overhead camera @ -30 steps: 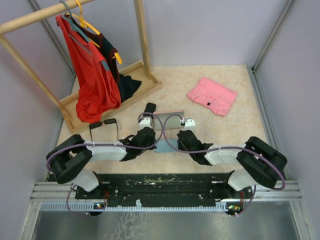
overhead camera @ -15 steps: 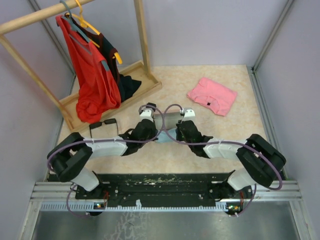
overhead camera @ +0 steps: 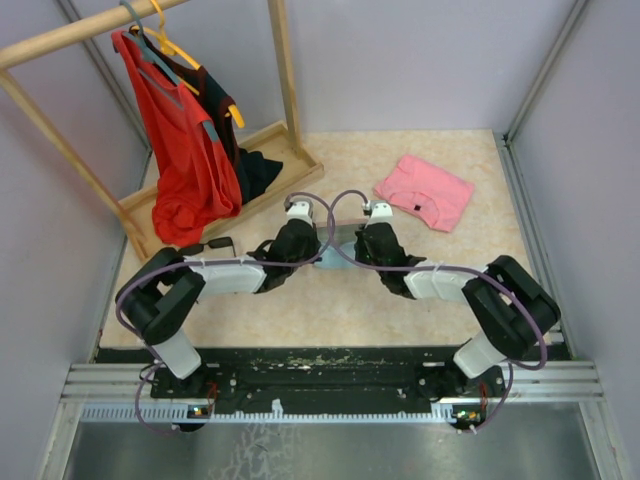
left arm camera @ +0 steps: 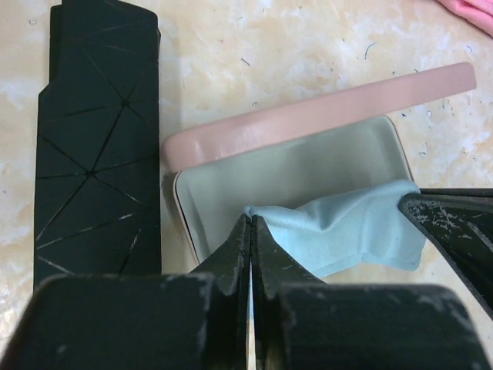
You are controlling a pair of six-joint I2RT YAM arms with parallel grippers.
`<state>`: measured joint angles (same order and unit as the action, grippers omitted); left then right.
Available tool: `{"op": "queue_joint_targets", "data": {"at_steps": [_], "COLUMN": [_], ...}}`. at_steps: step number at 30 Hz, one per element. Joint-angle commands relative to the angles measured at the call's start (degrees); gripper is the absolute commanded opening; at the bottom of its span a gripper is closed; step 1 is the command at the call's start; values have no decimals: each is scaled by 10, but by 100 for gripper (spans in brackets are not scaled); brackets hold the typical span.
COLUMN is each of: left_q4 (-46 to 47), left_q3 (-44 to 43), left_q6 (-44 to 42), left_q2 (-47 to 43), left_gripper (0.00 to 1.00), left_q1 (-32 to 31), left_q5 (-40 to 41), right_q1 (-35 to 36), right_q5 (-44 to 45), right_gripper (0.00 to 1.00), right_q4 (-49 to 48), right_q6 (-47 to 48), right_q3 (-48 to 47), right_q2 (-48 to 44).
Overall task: Organize the sunglasses
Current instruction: Place the glasses cleaning cloth in the sunglasses case.
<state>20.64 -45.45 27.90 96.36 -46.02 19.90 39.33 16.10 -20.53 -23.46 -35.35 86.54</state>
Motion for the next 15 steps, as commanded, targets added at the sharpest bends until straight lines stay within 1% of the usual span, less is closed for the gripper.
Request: {"op": "queue_joint_targets", "data": {"at_steps": [1, 15], "left_q4": [22, 34], "left_q3": [-25, -38], "left_q6": [-15, -19], "left_q2": [21, 45], "left_gripper": [0, 0], "left_q1": [9, 29], "left_q5": [-16, -23], "right_q1": [-21, -39], "right_q5": [-17, -15], "right_gripper": [0, 0], "right_q4": [-22, -23], "right_q6": [24, 49], "right_q3": [-37, -66], "right_q2": [16, 52]}}
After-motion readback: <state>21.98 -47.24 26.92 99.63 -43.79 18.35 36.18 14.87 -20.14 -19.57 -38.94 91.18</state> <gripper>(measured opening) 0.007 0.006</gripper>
